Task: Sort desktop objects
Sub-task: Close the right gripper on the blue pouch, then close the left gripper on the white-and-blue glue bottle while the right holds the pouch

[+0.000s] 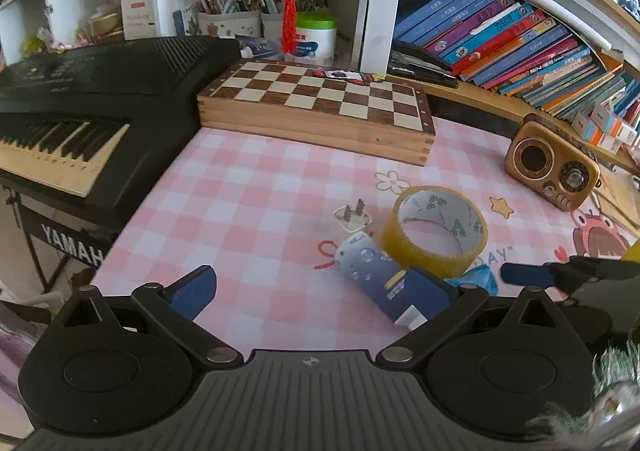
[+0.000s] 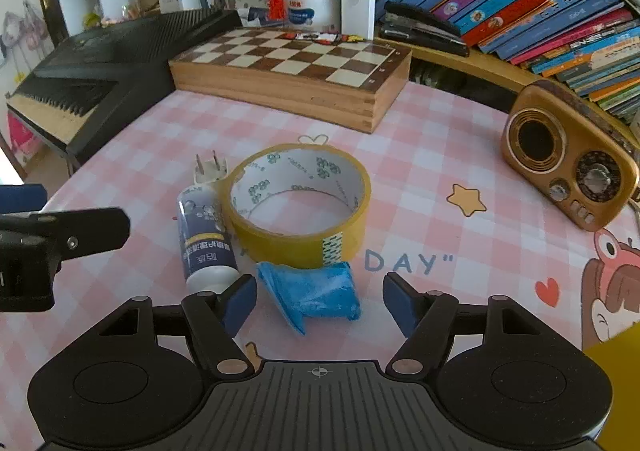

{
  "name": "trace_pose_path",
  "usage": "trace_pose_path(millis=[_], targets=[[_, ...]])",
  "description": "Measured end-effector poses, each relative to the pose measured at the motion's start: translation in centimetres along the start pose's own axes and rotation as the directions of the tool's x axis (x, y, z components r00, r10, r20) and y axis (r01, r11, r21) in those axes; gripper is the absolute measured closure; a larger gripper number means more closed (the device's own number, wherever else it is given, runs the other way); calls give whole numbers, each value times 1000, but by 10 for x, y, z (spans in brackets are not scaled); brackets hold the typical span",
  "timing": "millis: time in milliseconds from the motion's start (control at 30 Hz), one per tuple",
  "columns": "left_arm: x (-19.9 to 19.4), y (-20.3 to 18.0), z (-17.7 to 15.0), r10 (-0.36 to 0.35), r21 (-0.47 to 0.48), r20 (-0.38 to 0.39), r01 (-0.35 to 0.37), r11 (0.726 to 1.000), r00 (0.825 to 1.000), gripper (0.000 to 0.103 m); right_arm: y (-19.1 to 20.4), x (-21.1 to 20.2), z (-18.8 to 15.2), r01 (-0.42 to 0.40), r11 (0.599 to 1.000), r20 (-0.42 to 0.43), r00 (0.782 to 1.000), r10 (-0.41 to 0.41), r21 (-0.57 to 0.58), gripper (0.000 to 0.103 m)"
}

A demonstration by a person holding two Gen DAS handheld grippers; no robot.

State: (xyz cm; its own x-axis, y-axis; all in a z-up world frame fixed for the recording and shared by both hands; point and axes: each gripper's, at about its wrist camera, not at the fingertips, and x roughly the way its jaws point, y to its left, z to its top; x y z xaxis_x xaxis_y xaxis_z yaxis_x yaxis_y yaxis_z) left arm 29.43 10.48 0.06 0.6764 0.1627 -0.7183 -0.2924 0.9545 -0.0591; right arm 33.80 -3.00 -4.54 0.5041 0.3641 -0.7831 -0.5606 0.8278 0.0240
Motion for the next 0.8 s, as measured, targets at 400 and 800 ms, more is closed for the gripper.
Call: trace_pose_path(millis=[400,800], targets=[[42,-16,5,-78,-67,-84,73,995,993,36,-8,-31,-8,74,997,70,995,-72,-21,60],[73,-46,3,-89,-34,-118,86,996,989,63,-7,-62,-19,64,998,115,991,-65,14,61]])
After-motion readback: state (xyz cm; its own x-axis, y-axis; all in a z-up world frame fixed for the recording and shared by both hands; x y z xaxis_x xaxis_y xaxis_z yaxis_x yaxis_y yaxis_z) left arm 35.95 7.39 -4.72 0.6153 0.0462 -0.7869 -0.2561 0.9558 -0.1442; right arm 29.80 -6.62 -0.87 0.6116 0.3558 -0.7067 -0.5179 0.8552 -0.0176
